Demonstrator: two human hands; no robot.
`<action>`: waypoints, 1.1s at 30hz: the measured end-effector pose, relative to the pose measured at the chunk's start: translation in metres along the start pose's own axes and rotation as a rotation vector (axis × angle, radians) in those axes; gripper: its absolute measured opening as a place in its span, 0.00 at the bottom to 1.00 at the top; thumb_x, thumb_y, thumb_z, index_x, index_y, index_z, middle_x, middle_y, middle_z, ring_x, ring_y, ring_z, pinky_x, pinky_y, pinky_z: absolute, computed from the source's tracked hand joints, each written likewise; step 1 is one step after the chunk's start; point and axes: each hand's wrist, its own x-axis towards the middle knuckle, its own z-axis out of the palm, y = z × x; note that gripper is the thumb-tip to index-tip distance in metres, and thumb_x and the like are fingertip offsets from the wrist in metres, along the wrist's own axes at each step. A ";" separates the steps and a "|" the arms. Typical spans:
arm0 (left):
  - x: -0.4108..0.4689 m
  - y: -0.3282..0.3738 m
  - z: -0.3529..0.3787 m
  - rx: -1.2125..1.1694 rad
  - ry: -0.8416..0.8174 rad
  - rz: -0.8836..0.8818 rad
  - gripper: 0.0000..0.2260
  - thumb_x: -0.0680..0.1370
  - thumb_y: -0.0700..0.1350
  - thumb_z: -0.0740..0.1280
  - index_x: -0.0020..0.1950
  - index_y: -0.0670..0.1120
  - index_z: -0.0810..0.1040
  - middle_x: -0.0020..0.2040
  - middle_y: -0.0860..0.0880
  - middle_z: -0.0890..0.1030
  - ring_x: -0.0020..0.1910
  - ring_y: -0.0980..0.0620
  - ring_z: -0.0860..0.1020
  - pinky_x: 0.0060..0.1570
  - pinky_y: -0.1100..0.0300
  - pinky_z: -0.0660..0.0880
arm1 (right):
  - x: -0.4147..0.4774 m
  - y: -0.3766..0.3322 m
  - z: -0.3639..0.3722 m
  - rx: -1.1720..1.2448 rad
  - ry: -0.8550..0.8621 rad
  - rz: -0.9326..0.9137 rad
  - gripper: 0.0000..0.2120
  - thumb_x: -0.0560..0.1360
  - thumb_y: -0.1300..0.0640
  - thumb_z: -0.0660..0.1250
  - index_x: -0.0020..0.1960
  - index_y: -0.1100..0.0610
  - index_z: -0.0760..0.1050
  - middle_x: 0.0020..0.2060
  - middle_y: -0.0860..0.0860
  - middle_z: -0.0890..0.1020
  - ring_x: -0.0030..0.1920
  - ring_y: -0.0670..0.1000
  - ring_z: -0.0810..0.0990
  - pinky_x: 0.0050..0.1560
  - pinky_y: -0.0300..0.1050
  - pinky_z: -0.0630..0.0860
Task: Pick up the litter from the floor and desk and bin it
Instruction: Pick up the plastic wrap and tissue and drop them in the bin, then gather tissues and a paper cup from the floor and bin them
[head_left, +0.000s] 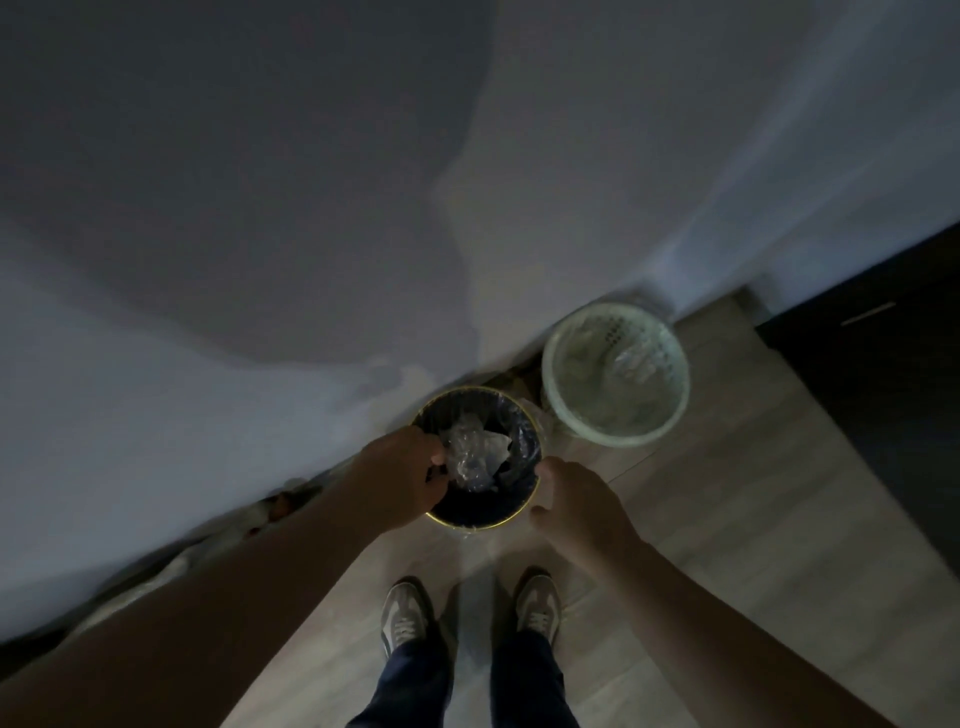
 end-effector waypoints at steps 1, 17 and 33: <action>-0.008 0.007 -0.017 0.024 -0.027 0.026 0.17 0.67 0.53 0.59 0.39 0.44 0.82 0.35 0.47 0.79 0.33 0.47 0.80 0.33 0.58 0.77 | -0.015 -0.009 -0.013 -0.020 0.007 -0.024 0.22 0.75 0.56 0.65 0.68 0.53 0.68 0.60 0.53 0.76 0.62 0.52 0.74 0.56 0.42 0.70; -0.193 0.154 -0.272 0.215 0.326 -0.189 0.17 0.78 0.54 0.63 0.65 0.50 0.73 0.60 0.52 0.76 0.58 0.54 0.76 0.59 0.61 0.71 | -0.211 -0.149 -0.290 -0.318 0.198 -0.683 0.21 0.77 0.53 0.64 0.69 0.52 0.68 0.62 0.49 0.75 0.61 0.50 0.74 0.59 0.41 0.70; -0.572 0.145 -0.276 0.176 0.777 -0.942 0.14 0.77 0.54 0.64 0.61 0.52 0.76 0.58 0.53 0.77 0.55 0.53 0.77 0.53 0.62 0.71 | -0.439 -0.402 -0.169 -0.603 0.119 -1.562 0.19 0.75 0.52 0.64 0.67 0.49 0.70 0.61 0.47 0.76 0.60 0.49 0.75 0.56 0.41 0.70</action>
